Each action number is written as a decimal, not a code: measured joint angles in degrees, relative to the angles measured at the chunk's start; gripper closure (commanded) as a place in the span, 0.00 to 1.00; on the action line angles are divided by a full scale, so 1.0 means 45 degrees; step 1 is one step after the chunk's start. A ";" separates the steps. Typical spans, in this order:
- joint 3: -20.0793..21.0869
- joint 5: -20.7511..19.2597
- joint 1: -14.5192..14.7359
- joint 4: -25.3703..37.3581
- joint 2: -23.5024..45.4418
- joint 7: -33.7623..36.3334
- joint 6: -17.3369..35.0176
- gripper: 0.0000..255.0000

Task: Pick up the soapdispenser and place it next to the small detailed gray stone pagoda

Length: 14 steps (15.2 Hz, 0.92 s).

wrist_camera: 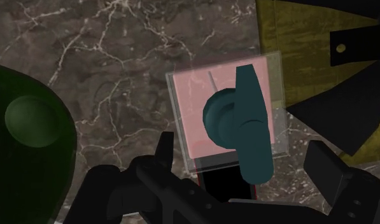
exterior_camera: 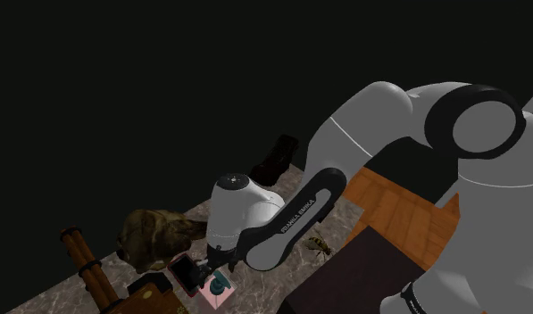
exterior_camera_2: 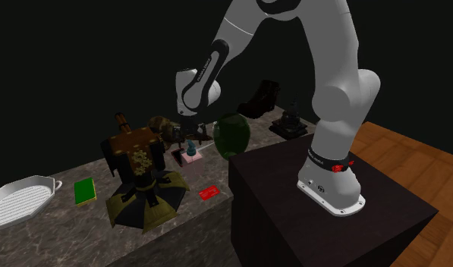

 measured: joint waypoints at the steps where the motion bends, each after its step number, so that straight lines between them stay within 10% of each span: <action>1: -0.0004 -0.0004 0.0005 0.0002 0.0007 0.0004 0.0007 0.00; 4: -0.0008 -0.0007 0.0008 0.0007 0.0015 0.0005 0.0011 0.00; 5: -0.0008 -0.0007 0.0008 0.0007 0.0015 0.0005 0.0011 1.00; 14: -0.0006 -0.0008 -0.0001 -0.0003 -0.0006 -0.0001 0.0024 1.00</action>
